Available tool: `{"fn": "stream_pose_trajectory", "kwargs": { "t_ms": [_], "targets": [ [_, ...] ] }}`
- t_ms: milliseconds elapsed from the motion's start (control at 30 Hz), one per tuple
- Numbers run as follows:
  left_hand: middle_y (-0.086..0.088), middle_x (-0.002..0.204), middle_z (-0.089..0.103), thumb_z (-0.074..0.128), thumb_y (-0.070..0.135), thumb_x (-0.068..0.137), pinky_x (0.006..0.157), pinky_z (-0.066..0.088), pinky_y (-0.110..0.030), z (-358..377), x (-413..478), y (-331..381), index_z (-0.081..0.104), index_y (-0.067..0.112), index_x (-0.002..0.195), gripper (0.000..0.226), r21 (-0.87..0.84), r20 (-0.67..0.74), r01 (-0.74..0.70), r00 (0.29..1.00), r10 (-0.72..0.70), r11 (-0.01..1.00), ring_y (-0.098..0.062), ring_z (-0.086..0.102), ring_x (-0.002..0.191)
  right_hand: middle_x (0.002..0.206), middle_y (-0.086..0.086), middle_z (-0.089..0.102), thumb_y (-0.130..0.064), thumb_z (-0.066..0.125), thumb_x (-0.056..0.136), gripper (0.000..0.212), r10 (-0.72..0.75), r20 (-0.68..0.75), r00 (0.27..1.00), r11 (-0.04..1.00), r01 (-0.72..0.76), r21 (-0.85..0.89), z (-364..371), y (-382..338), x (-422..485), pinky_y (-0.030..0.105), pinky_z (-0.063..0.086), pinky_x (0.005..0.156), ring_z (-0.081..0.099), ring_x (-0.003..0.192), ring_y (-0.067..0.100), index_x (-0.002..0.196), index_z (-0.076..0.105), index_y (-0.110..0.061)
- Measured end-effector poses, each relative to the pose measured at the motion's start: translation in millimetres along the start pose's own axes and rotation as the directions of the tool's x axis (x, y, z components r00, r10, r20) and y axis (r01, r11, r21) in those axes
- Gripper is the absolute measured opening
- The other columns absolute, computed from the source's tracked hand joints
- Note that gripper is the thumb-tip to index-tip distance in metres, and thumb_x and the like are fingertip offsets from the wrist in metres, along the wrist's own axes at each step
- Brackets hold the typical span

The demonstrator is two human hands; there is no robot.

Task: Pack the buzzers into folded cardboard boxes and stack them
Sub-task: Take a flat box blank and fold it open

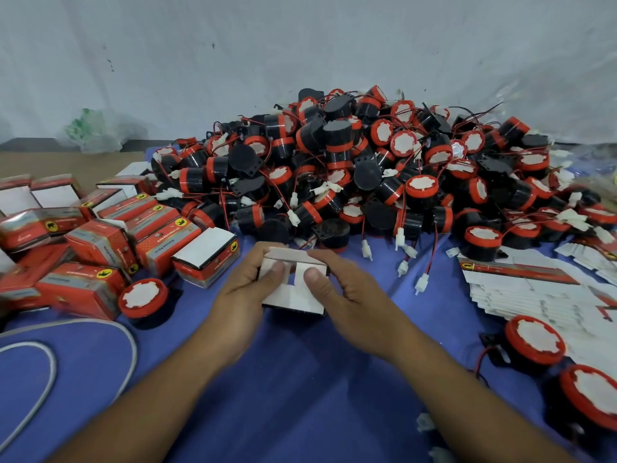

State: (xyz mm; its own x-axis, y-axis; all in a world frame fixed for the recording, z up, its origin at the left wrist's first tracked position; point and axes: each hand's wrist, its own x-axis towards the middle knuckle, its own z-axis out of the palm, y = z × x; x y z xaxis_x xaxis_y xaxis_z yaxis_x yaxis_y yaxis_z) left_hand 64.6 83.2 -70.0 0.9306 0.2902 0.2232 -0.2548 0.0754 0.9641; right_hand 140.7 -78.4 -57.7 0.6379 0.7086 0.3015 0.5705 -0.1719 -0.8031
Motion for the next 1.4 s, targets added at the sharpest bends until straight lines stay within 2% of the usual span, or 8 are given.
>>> {"fn": "stream_pose_trajectory", "kwargs": {
  "t_ms": [67,233,433,667,767,967,1133,1400],
  "targets": [
    [0.001,0.116,0.067,0.045,0.034,0.095,0.086,0.048,-0.026,4,-2,0,0.063,0.029,0.115,0.027,0.126,-0.008,-0.033,0.999,0.035,0.991,-0.013,0.061,0.103,0.111,-0.013,0.067,-0.062,0.040,0.099,0.039,-0.069,-0.066,0.995,0.986,0.058,-0.155,-3,2,0,0.027,0.038,0.101,0.049,0.107,-0.006,0.126,0.059,-0.042],
    [0.021,0.144,0.040,0.054,0.051,0.090,0.098,0.044,-0.018,18,-10,-1,0.028,0.032,0.144,0.063,0.584,-0.047,-0.155,0.974,0.223,0.797,0.005,0.044,0.129,0.107,-0.001,0.071,-0.049,0.049,0.099,0.034,0.073,-0.123,0.990,0.975,-0.044,0.219,-5,4,2,0.045,0.053,0.087,0.065,0.099,0.019,0.122,0.065,-0.030],
    [0.018,0.153,0.022,0.062,0.067,0.076,0.096,0.019,0.007,27,-16,7,0.011,0.022,0.158,0.106,0.777,0.031,-0.232,0.942,0.334,0.585,0.025,0.013,0.133,0.096,-0.030,0.069,-0.048,0.041,0.100,0.044,0.028,-0.034,0.999,0.957,-0.017,0.289,-9,-1,0,0.010,0.046,0.075,0.062,0.088,-0.008,0.132,0.060,-0.024],
    [0.001,0.152,0.039,0.058,0.062,0.073,0.106,0.035,-0.029,21,-15,10,0.031,0.008,0.153,0.099,0.873,0.042,-0.226,0.917,0.396,0.432,-0.007,0.035,0.137,0.135,-0.019,0.061,-0.073,0.029,0.089,0.061,0.115,0.085,0.990,0.890,-0.141,0.434,-10,1,1,0.015,0.038,0.109,0.049,0.131,-0.004,0.130,0.061,-0.041],
    [0.009,0.149,0.036,0.060,0.059,0.071,0.108,0.033,-0.022,19,-15,12,0.033,0.010,0.152,0.099,0.863,0.070,-0.246,0.923,0.378,0.441,0.003,0.030,0.135,0.119,-0.018,0.069,-0.062,0.045,0.094,0.037,0.111,0.024,0.994,0.915,-0.111,0.388,-8,-3,5,0.020,0.049,0.096,0.061,0.115,0.000,0.118,0.065,-0.043],
    [-0.020,0.143,0.050,0.087,0.026,0.065,0.104,0.038,-0.036,26,-16,13,0.044,-0.012,0.139,0.094,0.887,0.195,-0.328,0.904,0.380,0.325,-0.023,0.044,0.133,0.120,-0.026,0.065,-0.061,0.061,0.084,0.047,0.014,-0.027,1.000,0.992,-0.010,0.125,-15,-5,2,0.023,0.053,0.093,0.059,0.114,-0.005,0.127,0.059,-0.040],
    [-0.017,0.149,0.044,0.088,0.020,0.067,0.106,0.036,-0.039,26,-18,12,0.037,-0.007,0.146,0.098,0.879,0.209,-0.325,0.920,0.330,0.348,-0.024,0.037,0.135,0.105,-0.010,0.071,-0.032,0.065,0.096,0.035,-0.144,-0.072,0.987,0.978,0.131,-0.164,-15,-6,1,0.031,0.053,0.075,0.065,0.094,0.007,0.129,0.061,-0.022],
    [-0.021,0.144,0.048,0.087,0.022,0.068,0.105,0.041,-0.040,26,-18,13,0.042,-0.013,0.140,0.091,0.875,0.238,-0.367,0.894,0.381,0.317,-0.034,0.044,0.135,0.098,-0.001,0.072,-0.028,0.058,0.100,0.033,-0.181,-0.088,0.980,0.973,0.165,-0.162,-12,-4,1,0.034,0.051,0.071,0.065,0.085,0.012,0.128,0.060,-0.011]
  ]
}}
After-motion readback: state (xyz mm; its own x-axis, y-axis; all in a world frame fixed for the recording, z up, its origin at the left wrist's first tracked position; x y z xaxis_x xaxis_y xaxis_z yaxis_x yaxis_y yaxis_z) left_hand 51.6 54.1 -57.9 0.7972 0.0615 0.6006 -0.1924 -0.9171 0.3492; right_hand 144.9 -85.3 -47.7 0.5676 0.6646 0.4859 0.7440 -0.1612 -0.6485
